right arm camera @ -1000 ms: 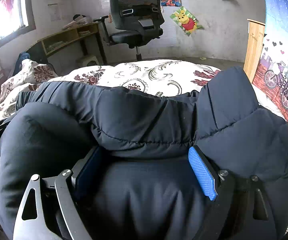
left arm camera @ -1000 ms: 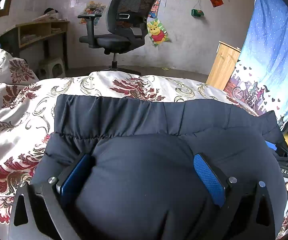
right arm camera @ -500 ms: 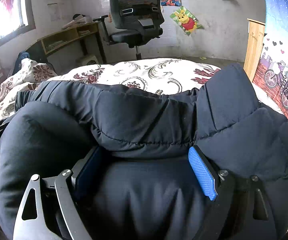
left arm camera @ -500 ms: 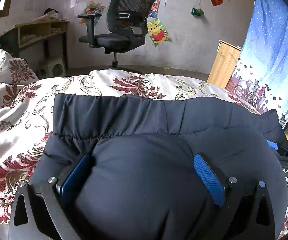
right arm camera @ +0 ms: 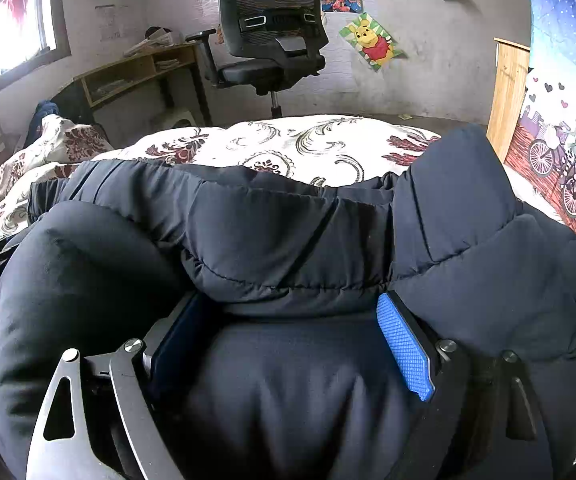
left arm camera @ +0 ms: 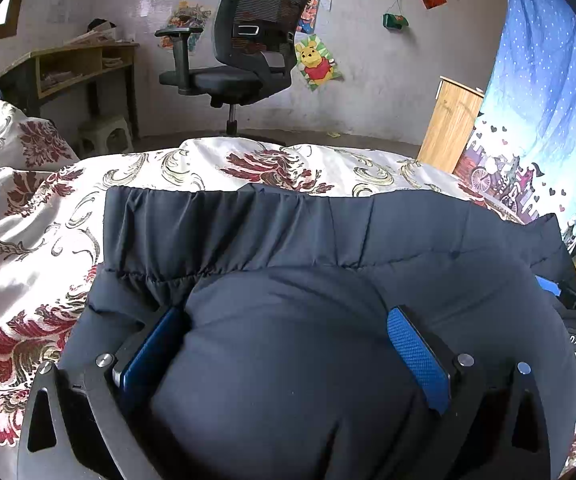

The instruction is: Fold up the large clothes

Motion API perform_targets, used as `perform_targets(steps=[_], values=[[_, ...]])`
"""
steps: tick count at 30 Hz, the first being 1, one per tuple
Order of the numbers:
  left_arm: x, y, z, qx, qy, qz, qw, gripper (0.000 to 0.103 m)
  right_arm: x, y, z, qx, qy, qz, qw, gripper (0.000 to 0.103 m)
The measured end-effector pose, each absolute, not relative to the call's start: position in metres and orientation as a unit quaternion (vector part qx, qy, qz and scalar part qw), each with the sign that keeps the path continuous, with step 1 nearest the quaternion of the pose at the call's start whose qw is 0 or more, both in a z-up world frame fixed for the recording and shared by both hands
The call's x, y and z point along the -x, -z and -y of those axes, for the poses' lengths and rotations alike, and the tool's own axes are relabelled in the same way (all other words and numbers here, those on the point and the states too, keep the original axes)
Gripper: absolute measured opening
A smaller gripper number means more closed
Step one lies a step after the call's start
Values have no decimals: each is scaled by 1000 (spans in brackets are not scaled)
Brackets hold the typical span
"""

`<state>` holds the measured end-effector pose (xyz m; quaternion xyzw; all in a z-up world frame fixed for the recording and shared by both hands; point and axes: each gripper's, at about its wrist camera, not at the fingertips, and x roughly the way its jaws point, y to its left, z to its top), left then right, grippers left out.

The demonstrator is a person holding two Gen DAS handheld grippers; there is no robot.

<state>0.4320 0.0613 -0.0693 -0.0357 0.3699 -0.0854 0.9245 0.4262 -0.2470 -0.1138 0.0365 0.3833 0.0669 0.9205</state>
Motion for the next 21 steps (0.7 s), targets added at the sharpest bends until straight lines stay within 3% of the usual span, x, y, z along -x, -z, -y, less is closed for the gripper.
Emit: perform_targets(steps=[12,21], values=[[-416,47,-71,27,83,-369,925,103,-409,94,252,-20,-71,-398,915,85],[-389,14,-132,81,78,-347,931,103,-369,47,280,-2,-64,-366,928,85]])
